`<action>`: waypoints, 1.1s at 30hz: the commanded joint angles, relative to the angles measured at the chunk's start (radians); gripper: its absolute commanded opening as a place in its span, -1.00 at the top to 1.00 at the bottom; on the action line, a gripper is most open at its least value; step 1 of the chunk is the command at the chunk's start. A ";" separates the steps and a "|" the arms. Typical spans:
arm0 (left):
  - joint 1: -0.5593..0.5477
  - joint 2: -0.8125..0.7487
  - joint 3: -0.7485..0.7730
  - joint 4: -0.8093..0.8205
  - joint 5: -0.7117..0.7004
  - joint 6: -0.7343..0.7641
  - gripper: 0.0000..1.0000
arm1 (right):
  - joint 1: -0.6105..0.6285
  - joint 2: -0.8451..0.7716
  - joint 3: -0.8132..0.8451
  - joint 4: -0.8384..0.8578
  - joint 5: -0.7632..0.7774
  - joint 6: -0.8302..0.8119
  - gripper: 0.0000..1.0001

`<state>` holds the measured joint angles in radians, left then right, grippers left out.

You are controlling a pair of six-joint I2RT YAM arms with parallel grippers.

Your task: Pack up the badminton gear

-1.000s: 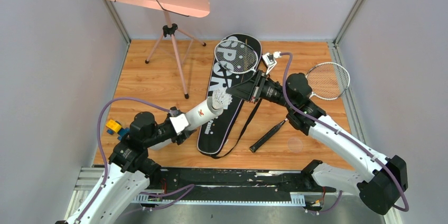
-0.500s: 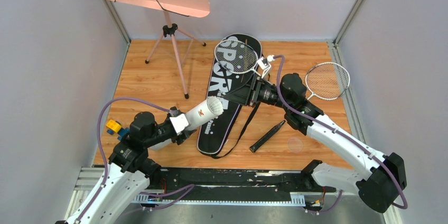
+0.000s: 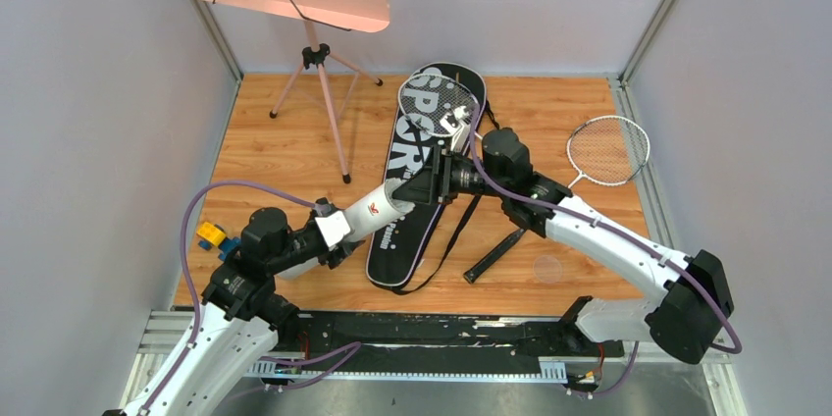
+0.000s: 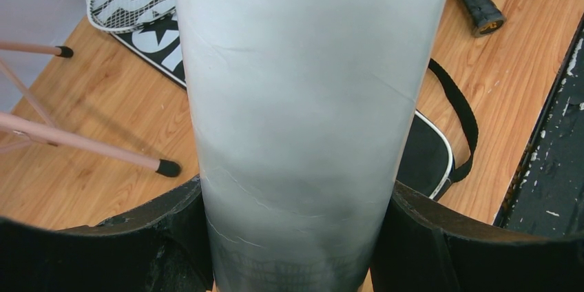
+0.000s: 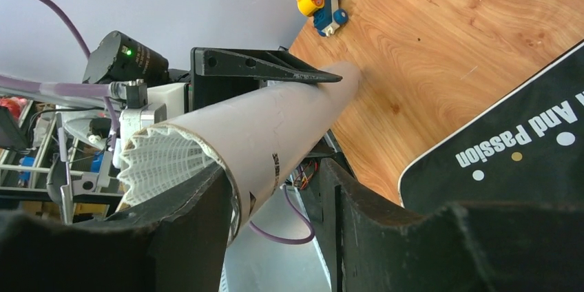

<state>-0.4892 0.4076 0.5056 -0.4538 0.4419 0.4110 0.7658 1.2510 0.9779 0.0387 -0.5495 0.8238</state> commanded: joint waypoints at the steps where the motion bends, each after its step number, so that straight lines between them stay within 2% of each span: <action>1: -0.003 -0.005 0.020 0.054 0.016 0.015 -0.23 | 0.035 0.031 0.086 -0.076 0.071 -0.066 0.03; 13: -0.003 0.003 0.020 0.051 0.026 0.022 -0.23 | 0.041 0.121 0.239 -0.253 0.109 -0.237 0.01; 22: -0.003 0.004 0.020 0.050 0.025 0.024 -0.23 | 0.046 0.215 0.311 -0.282 0.049 -0.270 0.03; 27: -0.003 0.007 0.020 0.051 0.027 0.023 -0.23 | 0.047 0.201 0.309 -0.283 0.047 -0.267 0.02; 30: -0.004 0.007 0.021 0.052 0.025 0.023 -0.23 | 0.047 0.162 0.303 -0.283 0.046 -0.256 -0.08; 33: -0.003 0.007 0.021 0.052 0.024 0.023 -0.24 | 0.048 0.106 0.288 -0.283 0.052 -0.244 -0.28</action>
<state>-0.4839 0.4217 0.5053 -0.4831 0.4034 0.4076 0.8085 1.4464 1.2495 -0.2584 -0.5148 0.5781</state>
